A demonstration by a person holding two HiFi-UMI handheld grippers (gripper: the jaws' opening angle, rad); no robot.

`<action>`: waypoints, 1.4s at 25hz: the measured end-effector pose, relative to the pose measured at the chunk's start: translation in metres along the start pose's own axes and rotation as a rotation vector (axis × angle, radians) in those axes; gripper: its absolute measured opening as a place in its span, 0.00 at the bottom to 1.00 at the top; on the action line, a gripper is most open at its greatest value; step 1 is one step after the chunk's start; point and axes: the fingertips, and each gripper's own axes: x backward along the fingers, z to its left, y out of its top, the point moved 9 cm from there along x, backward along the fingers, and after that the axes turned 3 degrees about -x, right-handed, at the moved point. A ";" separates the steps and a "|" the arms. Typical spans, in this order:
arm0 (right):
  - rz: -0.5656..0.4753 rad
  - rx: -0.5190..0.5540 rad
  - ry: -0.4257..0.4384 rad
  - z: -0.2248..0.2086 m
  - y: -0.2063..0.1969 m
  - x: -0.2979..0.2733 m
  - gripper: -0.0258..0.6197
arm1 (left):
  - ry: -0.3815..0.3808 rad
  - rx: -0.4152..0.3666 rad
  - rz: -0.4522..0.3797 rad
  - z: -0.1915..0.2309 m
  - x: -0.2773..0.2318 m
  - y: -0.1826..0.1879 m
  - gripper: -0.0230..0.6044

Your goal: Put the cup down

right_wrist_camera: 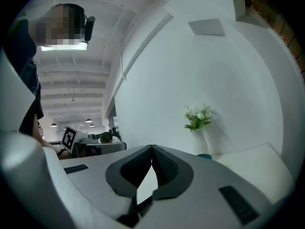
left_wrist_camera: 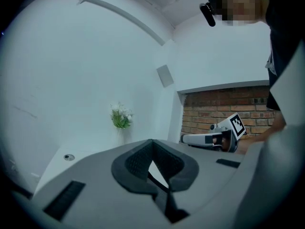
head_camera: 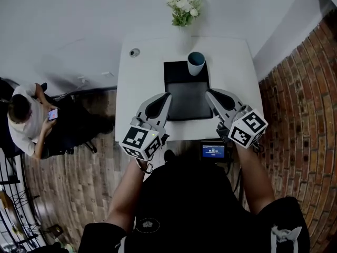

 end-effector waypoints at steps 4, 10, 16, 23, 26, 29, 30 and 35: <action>0.008 -0.016 -0.030 -0.003 -0.008 0.001 0.06 | 0.003 0.010 0.026 0.008 0.011 -0.008 0.05; 0.002 -0.030 -0.059 -0.009 -0.011 0.001 0.06 | 0.013 0.021 0.041 0.014 0.020 -0.014 0.05; 0.032 -0.017 -0.070 -0.007 -0.017 -0.001 0.06 | 0.005 0.027 0.058 0.012 0.017 -0.017 0.05; 0.047 -0.017 -0.083 -0.010 -0.020 0.000 0.06 | -0.004 0.028 0.063 0.009 0.014 -0.018 0.05; 0.051 -0.012 -0.081 -0.009 -0.020 0.000 0.06 | -0.005 0.028 0.067 0.007 0.014 -0.018 0.05; 0.053 -0.009 -0.074 -0.008 -0.021 0.000 0.06 | -0.005 0.027 0.068 0.005 0.014 -0.018 0.05; 0.055 -0.006 -0.073 -0.008 -0.021 0.000 0.06 | -0.005 0.026 0.067 0.004 0.014 -0.018 0.05; 0.060 0.009 -0.066 -0.005 -0.022 -0.002 0.06 | -0.001 0.025 0.066 0.004 0.016 -0.018 0.05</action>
